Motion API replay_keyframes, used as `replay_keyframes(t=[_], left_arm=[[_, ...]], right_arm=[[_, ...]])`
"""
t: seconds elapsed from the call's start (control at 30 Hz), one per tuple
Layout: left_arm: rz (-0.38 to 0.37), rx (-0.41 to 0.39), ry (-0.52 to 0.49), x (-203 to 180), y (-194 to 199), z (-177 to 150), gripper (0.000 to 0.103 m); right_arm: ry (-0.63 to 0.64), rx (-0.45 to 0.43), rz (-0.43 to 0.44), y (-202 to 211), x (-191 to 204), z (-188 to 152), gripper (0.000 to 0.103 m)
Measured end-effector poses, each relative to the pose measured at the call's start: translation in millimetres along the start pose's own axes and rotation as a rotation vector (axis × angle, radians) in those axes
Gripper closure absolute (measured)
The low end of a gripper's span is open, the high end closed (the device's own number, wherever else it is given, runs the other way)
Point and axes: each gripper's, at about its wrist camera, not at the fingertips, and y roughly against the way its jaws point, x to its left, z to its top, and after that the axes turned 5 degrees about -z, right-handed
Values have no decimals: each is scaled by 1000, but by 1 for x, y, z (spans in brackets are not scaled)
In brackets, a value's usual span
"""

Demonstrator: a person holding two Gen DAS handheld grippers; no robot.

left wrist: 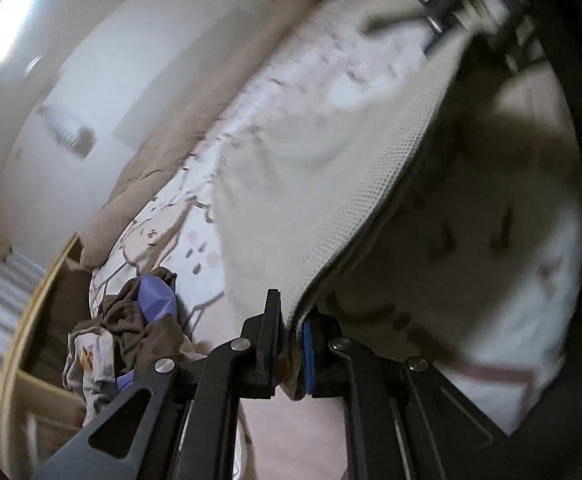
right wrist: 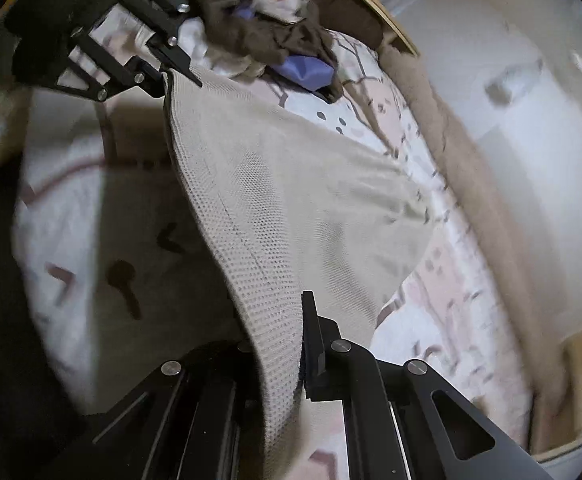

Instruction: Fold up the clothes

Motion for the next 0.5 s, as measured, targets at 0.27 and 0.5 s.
replay_keyframes(t=[0.27,0.5], left_arm=[[-44,-43,-15,-24,52,31,95],[-62,-70,-12,-55,128,49,95]], right_arm=[[71,-30,19,64,-32,-19,97],[122,3,133,133,-27,-51,97]])
